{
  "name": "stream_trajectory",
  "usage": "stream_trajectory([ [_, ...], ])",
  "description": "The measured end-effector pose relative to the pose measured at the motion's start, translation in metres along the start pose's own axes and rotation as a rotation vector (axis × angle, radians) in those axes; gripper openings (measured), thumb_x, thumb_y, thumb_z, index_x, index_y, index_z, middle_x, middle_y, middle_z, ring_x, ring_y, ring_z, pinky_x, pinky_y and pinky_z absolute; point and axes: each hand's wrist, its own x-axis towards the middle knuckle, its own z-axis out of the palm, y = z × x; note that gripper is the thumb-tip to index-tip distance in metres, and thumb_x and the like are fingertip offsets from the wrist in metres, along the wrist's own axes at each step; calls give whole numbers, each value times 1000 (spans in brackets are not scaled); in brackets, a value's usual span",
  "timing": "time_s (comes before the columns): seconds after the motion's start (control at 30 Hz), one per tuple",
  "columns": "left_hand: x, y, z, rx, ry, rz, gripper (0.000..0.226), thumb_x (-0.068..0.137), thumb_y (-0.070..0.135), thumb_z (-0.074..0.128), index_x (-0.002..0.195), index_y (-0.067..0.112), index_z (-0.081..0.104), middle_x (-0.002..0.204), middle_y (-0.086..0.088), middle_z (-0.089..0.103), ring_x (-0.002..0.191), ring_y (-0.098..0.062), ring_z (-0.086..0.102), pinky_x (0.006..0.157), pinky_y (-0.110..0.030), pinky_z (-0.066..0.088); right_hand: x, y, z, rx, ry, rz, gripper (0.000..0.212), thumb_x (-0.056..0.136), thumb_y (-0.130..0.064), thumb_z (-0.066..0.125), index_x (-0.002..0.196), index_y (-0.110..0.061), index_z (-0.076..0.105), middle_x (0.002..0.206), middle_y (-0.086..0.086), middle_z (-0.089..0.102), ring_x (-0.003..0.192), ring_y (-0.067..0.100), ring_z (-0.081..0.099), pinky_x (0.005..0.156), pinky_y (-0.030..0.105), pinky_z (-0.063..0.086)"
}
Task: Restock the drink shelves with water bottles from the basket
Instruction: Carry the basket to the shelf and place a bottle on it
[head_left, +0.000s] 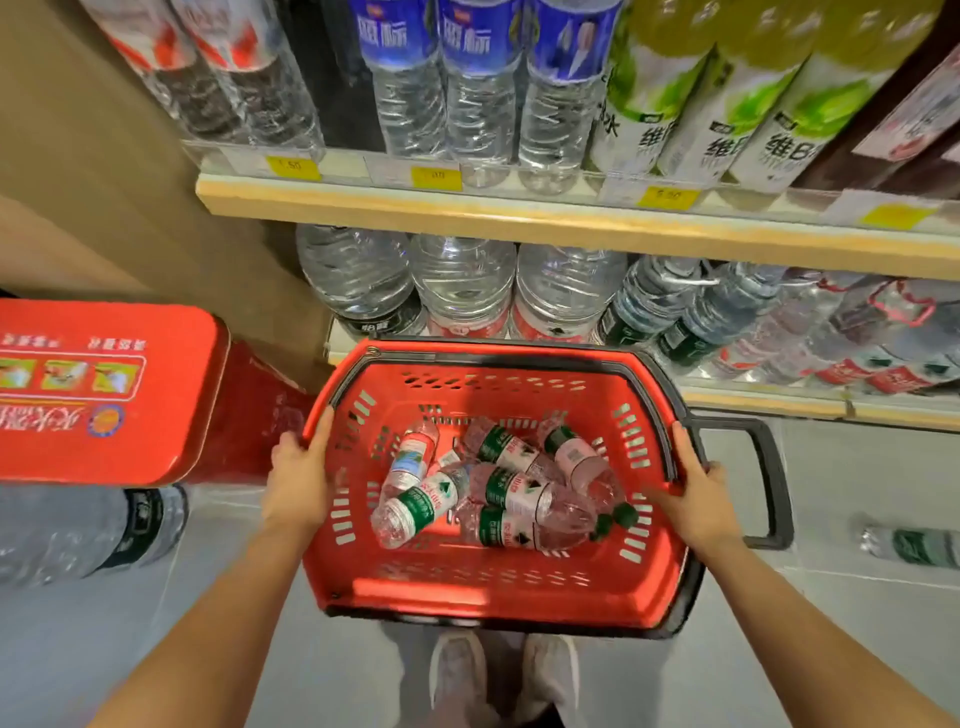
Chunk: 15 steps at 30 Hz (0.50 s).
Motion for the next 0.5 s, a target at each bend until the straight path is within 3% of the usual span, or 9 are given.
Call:
stream_trajectory([
  [0.1, -17, 25, -26, 55, 49, 205, 68, 73, 15, 74, 135, 11, 46, 115, -25, 49, 101, -45, 51, 84, -50, 49, -19, -15, -14, -128, 111, -138, 76, 74, -19, 76, 140, -25, 39, 122, 27, 45, 106, 45, 51, 90, 47, 48],
  [0.17, -29, 41, -35, 0, 23, 336, 58, 73, 16, 73, 127, 10, 53, 118, -20, 53, 107, -39, 54, 87, -46, 50, -37, -31, -21, -95, 99, -183, 62, 75, -18, 74, 132, -18, 49, 125, 18, 51, 113, 37, 51, 93, 43, 47],
  [0.37, -41, 60, -35, -126, -292, 375, 51, 87, 27, 61, 135, 17, 44, 126, -1, 46, 117, -20, 50, 95, -34, 45, -74, -57, 4, 62, -86, -104, 53, 78, -19, 71, 128, -19, 54, 129, 9, 49, 118, 27, 50, 97, 34, 44],
  [0.5, -22, 57, -15, -66, -368, 395, 54, 87, 32, 59, 136, 15, 43, 129, -2, 45, 121, -20, 49, 99, -32, 43, -69, -54, 35, 3, -146, -34, 57, 78, -19, 70, 131, -20, 50, 132, 4, 50, 123, 24, 47, 103, 31, 39],
])
